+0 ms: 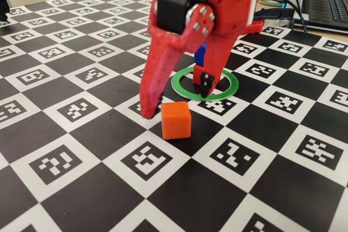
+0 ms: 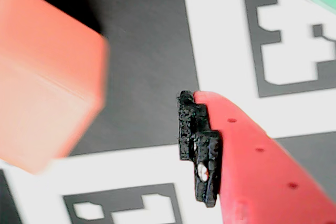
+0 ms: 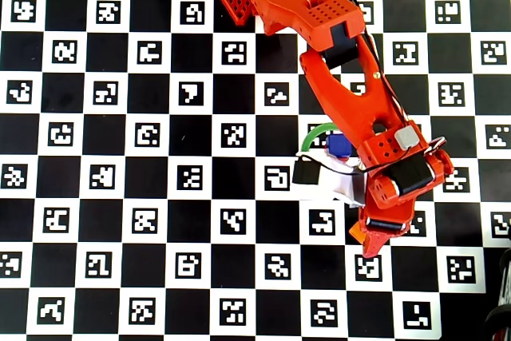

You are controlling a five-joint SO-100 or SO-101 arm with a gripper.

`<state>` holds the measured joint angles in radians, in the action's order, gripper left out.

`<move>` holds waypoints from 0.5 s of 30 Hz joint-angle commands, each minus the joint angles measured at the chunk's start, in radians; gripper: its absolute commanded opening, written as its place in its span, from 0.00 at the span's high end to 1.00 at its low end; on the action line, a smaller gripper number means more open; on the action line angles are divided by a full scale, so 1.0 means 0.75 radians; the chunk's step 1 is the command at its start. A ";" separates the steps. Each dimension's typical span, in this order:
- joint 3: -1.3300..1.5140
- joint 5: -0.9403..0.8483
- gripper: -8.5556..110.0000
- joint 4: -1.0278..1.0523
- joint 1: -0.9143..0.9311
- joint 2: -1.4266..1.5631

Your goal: Grab the red cube then put it in the green circle then put the blue cube on top and finally the orange cube on top

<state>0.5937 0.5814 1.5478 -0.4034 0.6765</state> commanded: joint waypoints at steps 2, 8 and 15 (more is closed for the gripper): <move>-0.131 0.014 0.57 -0.043 0.020 0.031; -0.151 0.020 0.57 -0.070 0.037 -0.014; -0.162 0.057 0.58 -0.080 0.049 -0.039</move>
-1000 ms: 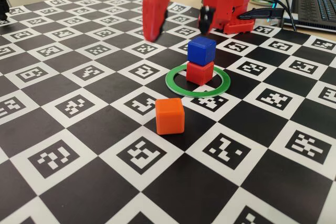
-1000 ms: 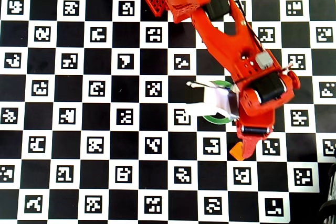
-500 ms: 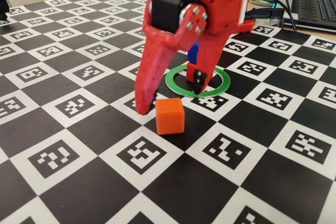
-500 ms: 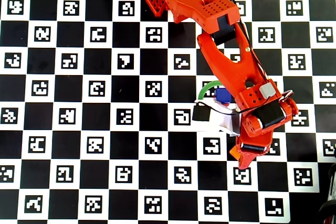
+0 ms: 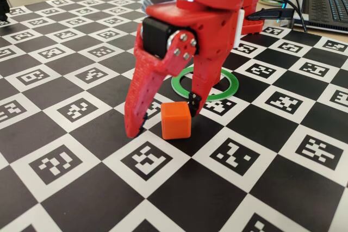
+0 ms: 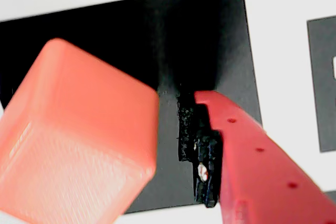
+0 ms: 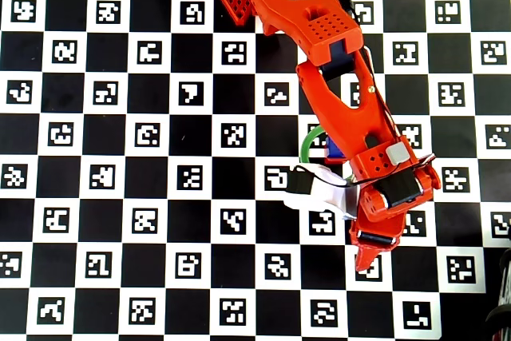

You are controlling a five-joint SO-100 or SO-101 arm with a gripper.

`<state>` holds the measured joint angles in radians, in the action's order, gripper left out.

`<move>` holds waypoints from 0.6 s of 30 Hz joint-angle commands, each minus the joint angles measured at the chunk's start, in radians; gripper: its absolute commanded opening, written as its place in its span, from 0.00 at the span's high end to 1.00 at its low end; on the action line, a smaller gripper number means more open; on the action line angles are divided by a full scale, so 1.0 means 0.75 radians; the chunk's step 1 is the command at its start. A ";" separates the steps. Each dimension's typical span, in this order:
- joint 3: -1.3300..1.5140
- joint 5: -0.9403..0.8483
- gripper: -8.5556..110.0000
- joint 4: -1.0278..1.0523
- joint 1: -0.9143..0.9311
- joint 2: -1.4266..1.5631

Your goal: Grab the red cube then put it in the green circle then put the blue cube on top and finally the orange cube on top

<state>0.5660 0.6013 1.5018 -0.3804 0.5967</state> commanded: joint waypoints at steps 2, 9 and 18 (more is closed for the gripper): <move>-0.125 0.070 0.58 -0.018 0.018 0.067; -0.143 0.225 0.58 -0.039 -0.002 0.078; -0.129 0.368 0.58 -0.057 -0.027 0.078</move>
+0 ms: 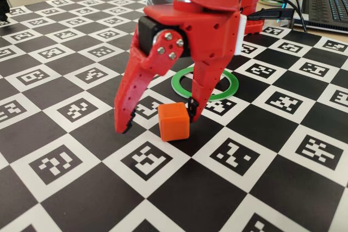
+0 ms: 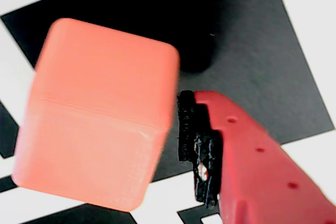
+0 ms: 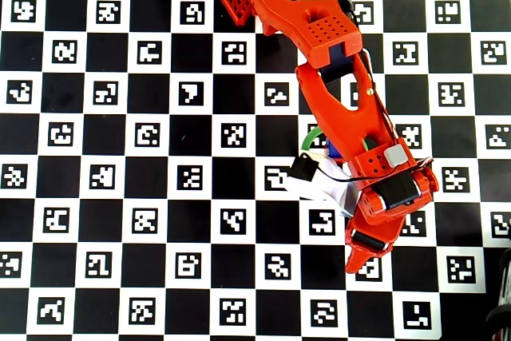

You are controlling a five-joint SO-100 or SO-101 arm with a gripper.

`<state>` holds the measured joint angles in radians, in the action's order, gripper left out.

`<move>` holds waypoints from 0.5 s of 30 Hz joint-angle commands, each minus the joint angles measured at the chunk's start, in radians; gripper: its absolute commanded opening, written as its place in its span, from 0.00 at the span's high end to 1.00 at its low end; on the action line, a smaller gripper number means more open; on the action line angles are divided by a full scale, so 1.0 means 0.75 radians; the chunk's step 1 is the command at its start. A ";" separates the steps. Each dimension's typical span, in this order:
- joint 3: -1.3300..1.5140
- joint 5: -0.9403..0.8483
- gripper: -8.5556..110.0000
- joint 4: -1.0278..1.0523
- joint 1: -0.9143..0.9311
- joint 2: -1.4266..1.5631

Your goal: Grab the red cube then put it in the green circle then put the blue cube on top and finally the orange cube on top

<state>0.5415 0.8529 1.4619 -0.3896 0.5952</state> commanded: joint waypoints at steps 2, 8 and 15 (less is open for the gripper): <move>-0.092 0.055 0.58 -0.010 -0.014 0.078; -0.086 0.117 0.58 -0.016 -0.004 0.078; -0.053 0.164 0.60 -0.047 0.006 0.084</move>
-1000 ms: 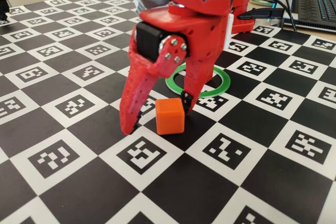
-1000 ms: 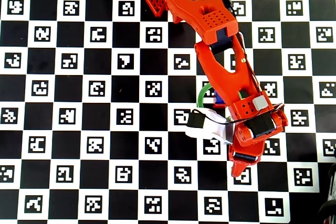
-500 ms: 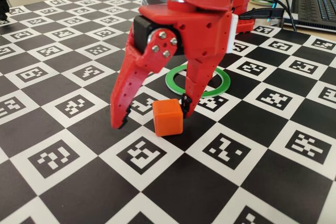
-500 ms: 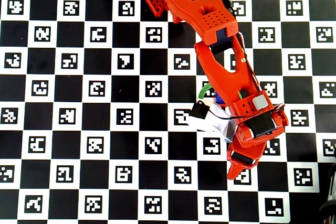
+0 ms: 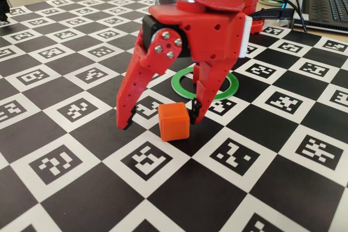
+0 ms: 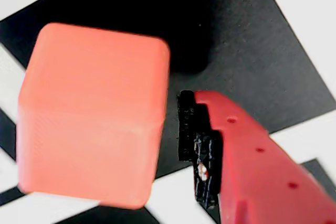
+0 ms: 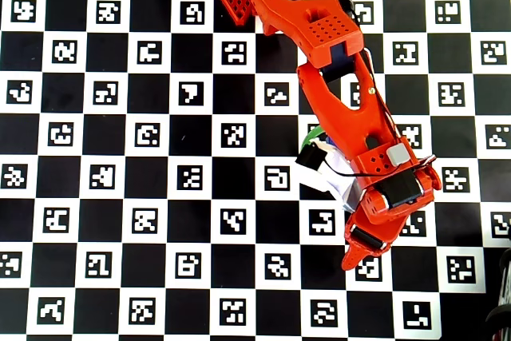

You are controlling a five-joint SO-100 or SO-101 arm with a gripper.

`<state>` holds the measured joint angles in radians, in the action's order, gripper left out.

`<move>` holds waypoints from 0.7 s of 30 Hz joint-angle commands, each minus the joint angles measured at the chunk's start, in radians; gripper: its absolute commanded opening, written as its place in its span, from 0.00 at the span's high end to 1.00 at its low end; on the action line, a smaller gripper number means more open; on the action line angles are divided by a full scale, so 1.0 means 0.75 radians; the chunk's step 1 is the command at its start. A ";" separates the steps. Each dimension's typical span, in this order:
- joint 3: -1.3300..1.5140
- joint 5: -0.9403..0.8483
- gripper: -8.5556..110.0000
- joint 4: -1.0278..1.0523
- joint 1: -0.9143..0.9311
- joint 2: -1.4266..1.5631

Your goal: Grab the red cube then put it in the green circle then put the blue cube on top and finally the orange cube on top

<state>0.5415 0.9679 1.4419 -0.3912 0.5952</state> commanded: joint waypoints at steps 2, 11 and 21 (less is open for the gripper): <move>-0.037 0.012 0.62 -0.037 0.010 0.090; 0.008 0.029 0.75 -0.049 0.037 0.115; 0.020 0.016 0.86 -0.057 0.035 0.129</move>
<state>0.5691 0.9863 1.4113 -0.3712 0.5952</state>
